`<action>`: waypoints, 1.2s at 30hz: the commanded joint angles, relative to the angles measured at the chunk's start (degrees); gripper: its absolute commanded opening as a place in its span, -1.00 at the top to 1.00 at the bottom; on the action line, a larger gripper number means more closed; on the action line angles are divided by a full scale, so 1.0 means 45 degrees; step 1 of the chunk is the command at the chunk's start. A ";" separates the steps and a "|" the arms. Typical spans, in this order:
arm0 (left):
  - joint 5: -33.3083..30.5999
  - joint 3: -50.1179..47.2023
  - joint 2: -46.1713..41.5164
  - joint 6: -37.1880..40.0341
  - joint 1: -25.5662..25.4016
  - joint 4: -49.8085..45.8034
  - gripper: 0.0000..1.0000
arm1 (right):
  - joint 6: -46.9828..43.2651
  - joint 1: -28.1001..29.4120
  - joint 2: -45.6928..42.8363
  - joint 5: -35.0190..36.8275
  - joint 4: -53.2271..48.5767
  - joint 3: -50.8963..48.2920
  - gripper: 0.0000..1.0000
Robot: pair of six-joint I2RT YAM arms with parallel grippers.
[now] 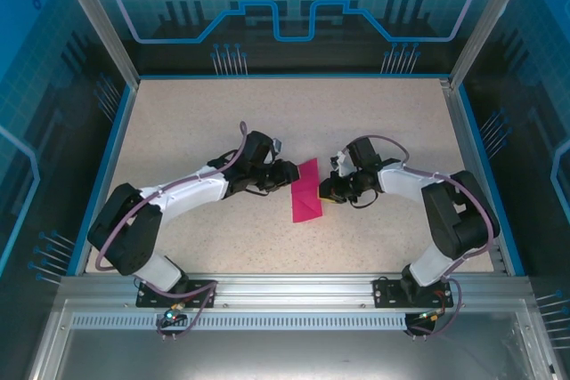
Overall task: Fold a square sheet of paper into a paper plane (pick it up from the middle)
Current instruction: Turn over the paper at the center of the table.
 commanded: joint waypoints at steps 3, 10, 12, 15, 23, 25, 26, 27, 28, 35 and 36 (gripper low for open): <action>-0.0278 -0.0655 -0.0933 0.0268 0.0167 -0.0404 0.33 | 0.0390 0.0007 -0.0710 0.0444 -0.1393 0.0531 0.80; 0.0043 -0.0827 -0.1261 0.0302 0.0168 -0.0697 0.29 | 0.0820 0.0629 -0.1139 0.1227 -0.2499 0.1574 0.79; 0.0054 -0.0655 -0.1267 0.0406 0.0173 -0.1009 0.29 | 0.0961 0.0713 -0.1197 0.1283 -0.2572 0.1694 0.79; 0.0010 -0.0483 -0.1365 0.0467 0.0187 -0.1255 0.28 | 0.1079 0.0742 -0.1272 0.1190 -0.2873 0.2020 0.80; 0.0256 0.0067 -0.1198 0.0471 0.0177 -0.1601 0.28 | 0.1061 0.0760 -0.1914 0.1280 -0.3625 0.2194 0.79; 0.0264 0.0081 -0.1203 0.0467 0.0170 -0.1650 0.28 | 0.1031 0.0760 -0.1986 0.1238 -0.3748 0.2219 0.79; 0.0264 0.0068 -0.1205 0.0447 0.0168 -0.1659 0.28 | 0.1017 0.0743 -0.1988 0.1215 -0.3821 0.2248 0.79; 0.0264 0.0070 -0.1200 0.0429 0.0172 -0.1665 0.28 | 0.1001 0.0747 -0.1987 0.1182 -0.3861 0.2287 0.79; 0.0288 0.0070 -0.1186 0.0413 0.0178 -0.1659 0.28 | 0.0949 0.0740 -0.1977 0.1156 -0.3951 0.2375 0.79; 0.0420 0.0240 -0.0943 0.0437 0.0167 -0.1710 0.28 | 0.0710 0.0673 -0.1523 0.0963 -0.4291 0.3070 0.78; 0.0406 0.0264 -0.0948 0.0473 0.0170 -0.1730 0.28 | 0.0680 0.0673 -0.1423 0.0929 -0.4356 0.3191 0.78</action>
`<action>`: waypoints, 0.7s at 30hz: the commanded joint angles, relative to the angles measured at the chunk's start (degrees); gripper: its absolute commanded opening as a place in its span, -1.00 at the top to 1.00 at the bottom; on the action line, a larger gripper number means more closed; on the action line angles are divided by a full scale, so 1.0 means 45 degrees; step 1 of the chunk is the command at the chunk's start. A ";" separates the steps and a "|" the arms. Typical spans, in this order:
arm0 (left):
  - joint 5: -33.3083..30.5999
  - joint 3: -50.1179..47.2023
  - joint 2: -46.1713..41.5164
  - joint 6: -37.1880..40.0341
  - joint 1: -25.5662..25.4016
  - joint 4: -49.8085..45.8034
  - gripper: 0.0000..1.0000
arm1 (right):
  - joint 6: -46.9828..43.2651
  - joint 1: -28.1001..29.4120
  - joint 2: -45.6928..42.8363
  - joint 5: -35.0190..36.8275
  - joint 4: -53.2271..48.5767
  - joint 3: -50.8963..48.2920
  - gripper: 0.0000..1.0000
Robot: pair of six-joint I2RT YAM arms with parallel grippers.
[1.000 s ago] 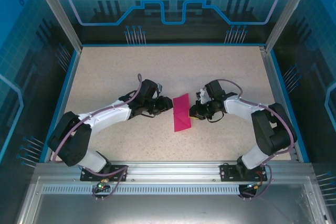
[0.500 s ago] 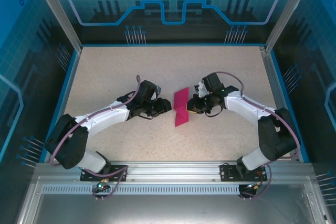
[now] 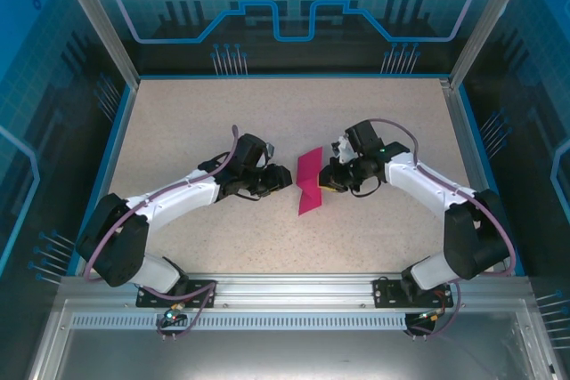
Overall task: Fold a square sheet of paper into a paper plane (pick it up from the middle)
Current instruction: Turn over the paper at the center of the table.
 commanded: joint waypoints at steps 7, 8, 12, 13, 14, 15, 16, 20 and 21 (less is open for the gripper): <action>0.0180 0.0479 -0.0039 0.0401 0.0226 -0.0373 0.28 | -0.0631 0.0056 0.0175 0.0525 -0.1471 0.1120 0.78; 0.0114 0.0422 -0.0097 0.0382 0.0261 -0.0310 0.28 | -0.0691 0.0023 0.0096 0.0753 -0.1698 0.1149 0.78; 0.0035 0.0270 -0.0217 0.0417 0.0484 -0.0293 0.29 | -0.1143 -0.0004 -0.0038 0.1945 -0.3123 0.1708 0.79; 0.0026 0.0223 -0.0282 0.0424 0.0545 -0.0276 0.29 | -0.1322 0.0047 -0.0044 0.2494 -0.3632 0.2041 0.79; -0.0003 0.0165 -0.0364 0.0448 0.0620 -0.0285 0.29 | -0.1461 0.0112 -0.0020 0.3132 -0.4293 0.2423 0.79; -0.0071 0.0089 -0.0468 0.0508 0.0673 -0.0295 0.29 | -0.1605 0.0206 0.0039 0.3701 -0.4883 0.2773 0.79; -0.0180 -0.0049 -0.0573 0.0537 0.0776 -0.0309 0.29 | -0.1690 0.0353 0.0120 0.4518 -0.5561 0.3297 0.79; -0.0187 -0.0625 -0.0762 0.0615 0.1465 -0.0054 0.29 | -0.1216 0.1399 0.0828 0.8702 -0.8492 0.5349 0.79; -0.0165 -0.0751 -0.0746 0.0646 0.1663 -0.0016 0.29 | -0.0837 0.1637 0.1136 0.9805 -0.9230 0.5700 0.79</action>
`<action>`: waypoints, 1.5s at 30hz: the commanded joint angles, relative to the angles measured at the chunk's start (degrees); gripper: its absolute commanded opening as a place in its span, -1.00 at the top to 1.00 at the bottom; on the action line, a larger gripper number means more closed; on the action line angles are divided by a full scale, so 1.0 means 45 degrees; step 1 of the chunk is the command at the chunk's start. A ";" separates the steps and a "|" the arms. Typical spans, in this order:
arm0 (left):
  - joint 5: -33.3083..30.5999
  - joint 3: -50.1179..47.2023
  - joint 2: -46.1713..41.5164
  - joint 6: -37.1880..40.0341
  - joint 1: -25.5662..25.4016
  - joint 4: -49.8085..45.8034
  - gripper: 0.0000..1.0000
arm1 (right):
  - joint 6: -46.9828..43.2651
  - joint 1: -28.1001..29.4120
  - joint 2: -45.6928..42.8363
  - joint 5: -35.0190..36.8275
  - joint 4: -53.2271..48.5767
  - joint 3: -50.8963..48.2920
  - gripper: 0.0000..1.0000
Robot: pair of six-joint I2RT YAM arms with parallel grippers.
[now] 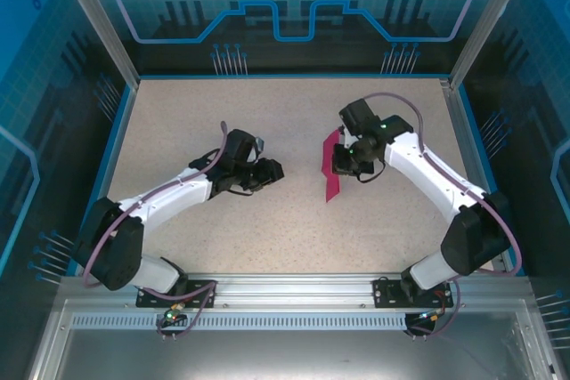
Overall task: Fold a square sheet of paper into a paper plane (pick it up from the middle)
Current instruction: Turn over the paper at the center of the table.
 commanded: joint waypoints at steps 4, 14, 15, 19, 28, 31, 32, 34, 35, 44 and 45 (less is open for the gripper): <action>0.0400 -0.0788 -0.0214 0.0653 0.1527 0.0291 0.31 | 0.2020 0.1864 0.2529 0.6781 -0.5741 0.2638 0.83; 0.1929 -0.0719 0.0413 0.1697 0.2812 -0.0139 0.33 | 0.4563 0.3649 0.7413 0.8218 -0.9667 0.7085 0.82; 0.2003 -0.0760 0.0418 0.1729 0.2848 -0.0105 0.33 | 0.4508 0.3675 0.7542 0.8189 -0.9666 0.7143 0.82; 0.1977 -0.1153 0.0321 0.1635 0.3167 0.0313 0.32 | 0.4389 0.3776 0.7723 0.7895 -0.9264 0.6861 0.81; 0.2200 -0.1170 0.0443 0.1239 0.3534 0.0271 0.34 | 0.3585 0.3958 0.7609 0.7581 -0.7698 0.6036 0.80; 0.1973 -0.1143 0.0227 0.1107 0.3575 -0.0225 0.34 | 0.3229 0.4013 0.7449 0.7219 -0.6906 0.5531 0.79; 0.1775 -0.1190 0.0074 0.1071 0.3609 -0.0407 0.34 | 0.3127 0.4044 0.7449 0.7165 -0.6682 0.5337 0.79; 0.1508 -0.1392 -0.0214 0.0903 0.3739 -0.0592 0.32 | 0.2917 0.4056 0.7529 0.6967 -0.6321 0.4966 0.79; 0.1471 -0.1556 -0.0359 0.0792 0.3847 -0.0606 0.33 | 0.2832 0.4059 0.7580 0.6836 -0.6186 0.4869 0.79; 0.0833 -0.1813 -0.0877 0.0394 0.4061 -0.0909 0.31 | 0.1909 0.4112 0.7854 0.4341 -0.3840 0.4545 0.75; 0.0769 -0.1781 -0.0907 0.0389 0.4065 -0.0939 0.31 | 0.1840 0.4113 0.8008 0.4141 -0.3798 0.4673 0.75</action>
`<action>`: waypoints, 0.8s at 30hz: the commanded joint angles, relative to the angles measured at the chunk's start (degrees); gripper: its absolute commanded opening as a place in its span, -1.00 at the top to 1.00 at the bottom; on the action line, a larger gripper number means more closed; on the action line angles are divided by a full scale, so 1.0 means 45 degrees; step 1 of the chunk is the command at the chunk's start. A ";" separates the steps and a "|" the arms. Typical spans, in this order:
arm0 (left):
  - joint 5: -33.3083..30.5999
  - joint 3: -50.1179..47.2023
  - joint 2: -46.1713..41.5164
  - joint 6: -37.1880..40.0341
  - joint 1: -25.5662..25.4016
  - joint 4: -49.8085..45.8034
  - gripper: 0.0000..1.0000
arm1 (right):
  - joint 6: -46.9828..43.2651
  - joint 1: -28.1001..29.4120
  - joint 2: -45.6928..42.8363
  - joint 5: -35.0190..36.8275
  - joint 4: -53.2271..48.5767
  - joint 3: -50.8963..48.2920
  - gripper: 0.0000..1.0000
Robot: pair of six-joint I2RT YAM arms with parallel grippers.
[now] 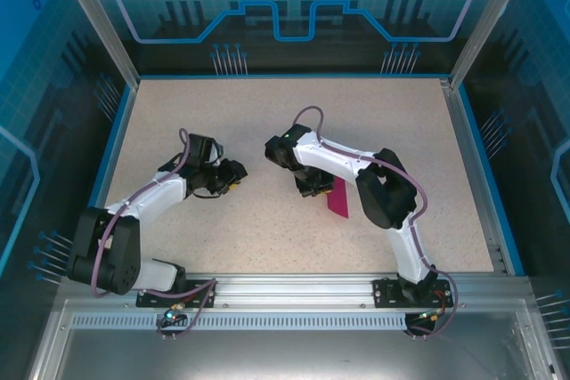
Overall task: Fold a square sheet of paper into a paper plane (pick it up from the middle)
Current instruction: Turn over the paper at the center of the table.
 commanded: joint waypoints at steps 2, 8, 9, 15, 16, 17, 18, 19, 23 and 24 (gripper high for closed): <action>-0.0616 0.0071 -0.0320 -0.0202 0.0155 -0.0747 0.31 | -0.0429 0.0185 0.0680 -0.1321 0.0963 0.0341 0.73; -0.1062 0.0218 -0.0325 0.0140 0.0263 -0.1173 0.31 | -0.0470 0.0130 0.1741 -0.2497 0.1354 0.1026 0.72; -0.1090 0.0252 -0.0312 0.0139 0.0301 -0.1203 0.31 | -0.0444 0.0072 0.1776 -0.2838 0.1518 0.1000 0.70; -0.1332 0.0434 0.0090 -0.0332 0.0577 -0.1166 0.30 | -0.0262 -0.0646 0.0826 -0.5199 0.3204 -0.0286 0.35; -0.1119 0.0556 0.0231 -0.0428 0.0638 -0.1157 0.31 | -0.0384 -0.0752 0.0541 -0.5556 0.3424 -0.0398 0.33; -0.1153 0.0729 0.0357 -0.0496 0.0641 -0.1296 0.31 | -0.0461 -0.0856 0.0111 -0.5830 0.3667 -0.0582 0.28; -0.1165 0.0917 0.0479 -0.0551 0.0643 -0.1461 0.31 | -0.0444 -0.0958 -0.0273 -0.5943 0.3798 -0.0727 0.25; -0.1060 0.1181 0.0615 -0.0533 0.0654 -0.1586 0.31 | -0.0520 -0.1042 -0.0774 -0.6197 0.4174 -0.0988 0.20; -0.0469 0.1981 0.0755 -0.0261 0.0663 -0.1801 0.29 | -0.0396 -0.1682 -0.2631 -0.7605 0.6458 -0.2843 0.14; -0.0284 0.2198 0.0750 -0.0013 0.0663 -0.1811 0.29 | -0.0206 -0.1887 -0.3047 -0.7604 0.7052 -0.3500 0.15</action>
